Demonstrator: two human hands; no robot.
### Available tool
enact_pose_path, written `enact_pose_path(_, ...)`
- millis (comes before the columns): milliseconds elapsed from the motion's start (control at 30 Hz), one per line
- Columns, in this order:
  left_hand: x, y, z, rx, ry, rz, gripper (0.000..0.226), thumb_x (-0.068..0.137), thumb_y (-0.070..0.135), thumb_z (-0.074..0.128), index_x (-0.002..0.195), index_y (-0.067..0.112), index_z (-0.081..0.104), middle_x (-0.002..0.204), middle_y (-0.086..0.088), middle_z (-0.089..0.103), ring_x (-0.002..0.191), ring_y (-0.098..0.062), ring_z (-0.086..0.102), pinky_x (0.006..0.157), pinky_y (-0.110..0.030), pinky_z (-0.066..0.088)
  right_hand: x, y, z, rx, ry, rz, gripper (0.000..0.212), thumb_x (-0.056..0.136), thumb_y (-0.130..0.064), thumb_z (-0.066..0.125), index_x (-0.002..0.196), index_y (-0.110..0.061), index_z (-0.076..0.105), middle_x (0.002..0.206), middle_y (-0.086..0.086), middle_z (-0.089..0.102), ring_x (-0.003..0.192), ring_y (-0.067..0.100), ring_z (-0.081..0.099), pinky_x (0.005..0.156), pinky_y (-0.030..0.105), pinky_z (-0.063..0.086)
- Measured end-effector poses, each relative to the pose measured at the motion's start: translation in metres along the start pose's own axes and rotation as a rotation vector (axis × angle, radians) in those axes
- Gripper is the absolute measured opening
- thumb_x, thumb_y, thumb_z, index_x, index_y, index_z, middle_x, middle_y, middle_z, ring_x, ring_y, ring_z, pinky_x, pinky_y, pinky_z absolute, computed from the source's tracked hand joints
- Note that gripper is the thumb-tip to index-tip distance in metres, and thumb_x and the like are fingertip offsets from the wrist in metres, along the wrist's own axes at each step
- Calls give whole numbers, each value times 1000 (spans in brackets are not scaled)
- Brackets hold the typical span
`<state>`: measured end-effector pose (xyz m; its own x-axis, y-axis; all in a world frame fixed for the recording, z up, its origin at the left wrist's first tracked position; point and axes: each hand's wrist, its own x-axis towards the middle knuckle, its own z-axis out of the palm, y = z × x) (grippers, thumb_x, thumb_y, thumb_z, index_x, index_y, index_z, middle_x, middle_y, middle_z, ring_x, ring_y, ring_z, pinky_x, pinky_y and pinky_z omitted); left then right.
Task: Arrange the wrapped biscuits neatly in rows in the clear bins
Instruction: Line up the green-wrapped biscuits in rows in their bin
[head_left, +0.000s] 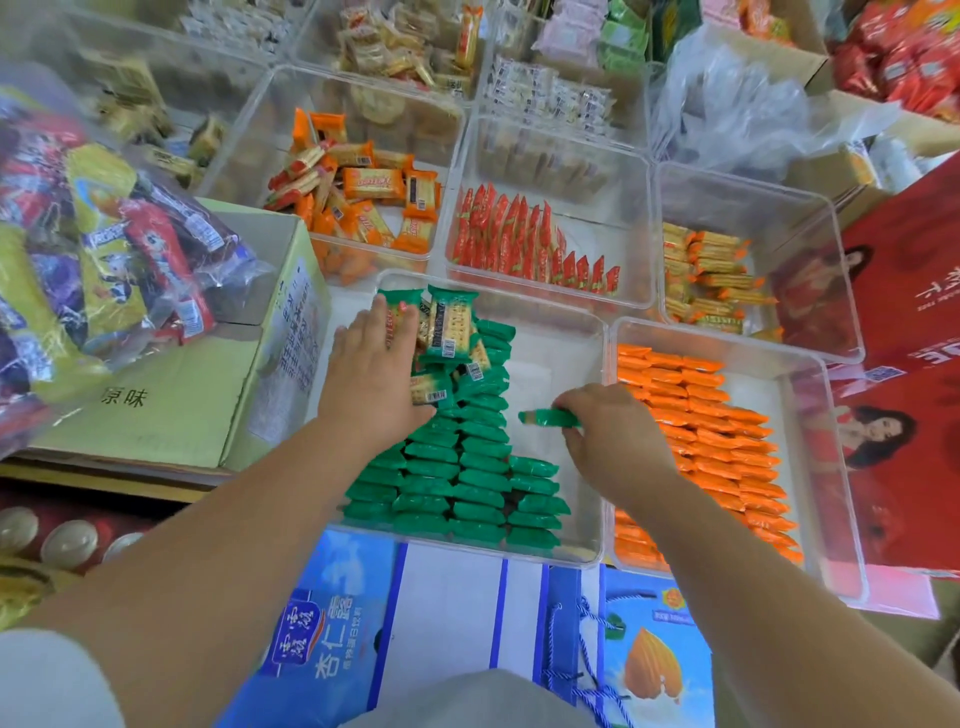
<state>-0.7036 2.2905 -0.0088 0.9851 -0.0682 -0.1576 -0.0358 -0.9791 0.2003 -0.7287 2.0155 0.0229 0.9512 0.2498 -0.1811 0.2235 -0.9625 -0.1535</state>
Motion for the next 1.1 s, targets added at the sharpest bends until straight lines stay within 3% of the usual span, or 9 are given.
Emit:
enact_pose_path(100, 17, 1, -1, 60, -40, -9, 130, 71, 71, 77, 159, 17, -3, 166, -25, 4, 153, -41, 11, 124, -55, 13, 4, -8, 16, -343, -159, -96, 32, 88, -15, 58, 116, -30, 64, 99, -4, 67, 103, 26, 53, 90, 44, 39)
enact_pose_path(233, 26, 0, -4, 79, -39, 5, 133, 66, 74, 78, 159, 16, 2, 166, -23, 12, 154, -38, 11, 125, -54, 8, 14, -15, 30, -416, -385, -144, 37, 84, -16, 55, 119, -26, 62, 107, -1, 70, 128, 32, 43, 104, 54, 23)
enact_pose_path(333, 24, -1, -5, 79, -29, 41, 137, 65, 71, 80, 159, 10, 1, 164, -19, 18, 152, -36, 17, 125, -50, 16, 30, -21, 25, -370, -534, -105, 44, 91, -22, 51, 135, -23, 51, 116, 6, 67, 122, 33, 50, 103, 50, 33)
enact_pose_path(433, 18, -1, -4, 34, -38, 69, 132, 70, 65, 81, 160, 8, 3, 164, -15, 16, 148, -33, 26, 117, -44, 32, 54, -30, 10, -38, -381, -1, 41, 100, -27, 46, 139, -15, 51, 125, 13, 64, 113, 33, 58, 93, 41, 50)
enact_pose_path(533, 12, -1, -2, 18, -43, 87, 120, 76, 58, 79, 160, 7, 9, 165, -14, 13, 147, -32, 29, 114, -41, 36, 78, -47, -3, 306, -146, 115, 46, 102, -37, 45, 141, -14, 53, 133, 10, 63, 117, 29, 59, 95, 38, 49)
enact_pose_path(600, 9, -1, -1, -9, -74, 89, 114, 81, 54, 77, 161, 10, 8, 167, -13, 8, 150, -31, 24, 117, -41, 32, 93, -63, -7, 478, -121, 169, 58, 101, -49, 45, 145, -11, 49, 137, 11, 61, 120, 29, 58, 97, 39, 46)
enact_pose_path(767, -4, -2, 4, -119, -70, 52, 108, 77, 49, 81, 159, 15, 19, 164, -13, 11, 138, -37, 39, 109, -46, 39, 118, -92, 0, 552, -222, 315, 68, 91, -59, 59, 132, -6, 51, 107, 13, 68, 94, 29, 66, 70, 37, 54)
enact_pose_path(933, -18, 0, 12, -300, -50, -5, 116, 71, 43, 88, 160, 24, 17, 164, -10, 11, 146, -32, 29, 119, -44, 31, 119, -97, 11, 721, -213, 444, 35, 81, -44, 73, 90, -11, 65, 79, 4, 68, 64, 19, 65, 55, 29, 49)
enact_pose_path(1100, -28, 4, 20, -530, -56, -110, 108, 73, 29, 87, 159, 34, 22, 166, -7, 15, 144, -27, 36, 115, -40, 37, 103, -95, 19, 790, -198, 432, 54, 77, -37, 77, 118, -15, 50, 99, 4, 66, 80, 19, 66, 69, 39, 57)
